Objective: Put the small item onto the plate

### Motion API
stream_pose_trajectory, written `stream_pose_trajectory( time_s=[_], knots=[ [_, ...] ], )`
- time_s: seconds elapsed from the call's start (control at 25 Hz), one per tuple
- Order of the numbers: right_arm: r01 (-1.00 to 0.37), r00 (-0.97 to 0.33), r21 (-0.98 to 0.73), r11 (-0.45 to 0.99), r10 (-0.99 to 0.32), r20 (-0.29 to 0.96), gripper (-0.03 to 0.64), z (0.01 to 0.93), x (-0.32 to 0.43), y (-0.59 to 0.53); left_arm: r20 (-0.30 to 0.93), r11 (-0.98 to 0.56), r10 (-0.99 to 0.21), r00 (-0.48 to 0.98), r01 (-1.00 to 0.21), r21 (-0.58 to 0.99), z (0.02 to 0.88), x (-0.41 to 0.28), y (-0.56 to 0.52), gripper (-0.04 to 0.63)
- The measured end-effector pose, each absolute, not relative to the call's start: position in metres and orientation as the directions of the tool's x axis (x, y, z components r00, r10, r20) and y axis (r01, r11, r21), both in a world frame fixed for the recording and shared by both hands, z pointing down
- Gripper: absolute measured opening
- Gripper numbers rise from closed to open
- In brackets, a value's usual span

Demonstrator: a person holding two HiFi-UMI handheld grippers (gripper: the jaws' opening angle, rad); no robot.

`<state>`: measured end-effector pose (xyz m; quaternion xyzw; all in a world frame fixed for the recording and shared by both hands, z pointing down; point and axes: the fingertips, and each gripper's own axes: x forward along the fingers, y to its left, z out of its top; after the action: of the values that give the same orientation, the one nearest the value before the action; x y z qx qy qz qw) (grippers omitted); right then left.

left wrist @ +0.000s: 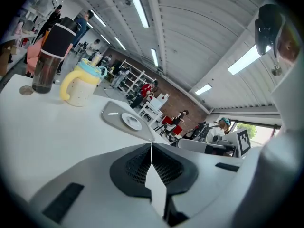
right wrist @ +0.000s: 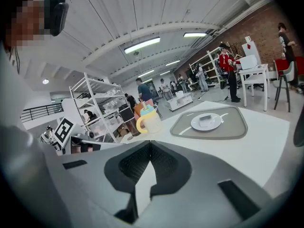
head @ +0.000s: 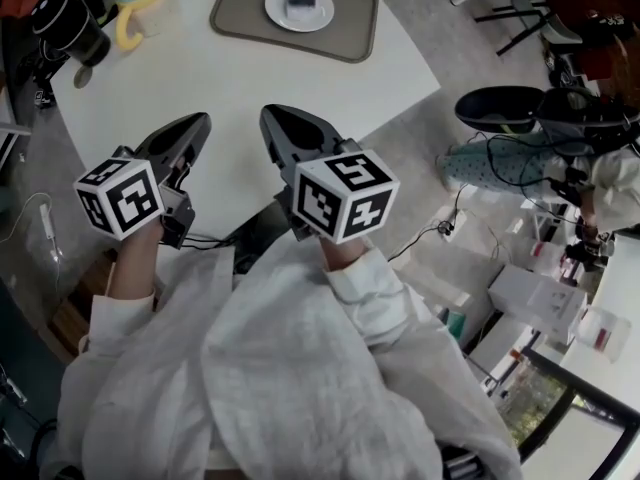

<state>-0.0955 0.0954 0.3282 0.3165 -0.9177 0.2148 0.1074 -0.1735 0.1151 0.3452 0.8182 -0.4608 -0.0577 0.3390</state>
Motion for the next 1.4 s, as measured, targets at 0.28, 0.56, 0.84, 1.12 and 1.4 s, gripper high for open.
stream_pose_trajectory(
  time_s=[0.28,0.56,0.84,1.12,1.4],
  knots=[
    [-0.587,-0.807,-0.349,0.73,-0.491,0.329,0.015,0.329,-0.092,0.098,0.238,-0.307,-0.795,0.558,-0.708,0.636,0.356,-0.155,0.123,0.012],
    [-0.532,-0.842,-0.362,0.765,-0.43,0.327,0.015,0.332,-0.091,0.096,0.259,-0.288,-0.8,0.541,-0.725,0.626,0.354,-0.136,0.119,0.012],
    [-0.505,-0.859,-0.379,0.775,-0.408,0.309,0.015,0.332,-0.071,0.099,0.269,-0.295,-0.799,0.538,-0.74,0.605,0.351,-0.112,0.12,0.012],
    [-0.47,-0.879,-0.403,0.785,-0.375,0.295,0.015,0.331,-0.067,0.103,0.276,-0.298,-0.791,0.547,-0.737,0.606,0.352,-0.097,0.123,0.012],
    [-0.463,-0.881,-0.378,0.802,-0.368,0.298,0.015,0.328,-0.065,0.105,0.279,-0.297,-0.794,0.541,-0.745,0.597,0.351,-0.095,0.121,0.012]
  ],
)
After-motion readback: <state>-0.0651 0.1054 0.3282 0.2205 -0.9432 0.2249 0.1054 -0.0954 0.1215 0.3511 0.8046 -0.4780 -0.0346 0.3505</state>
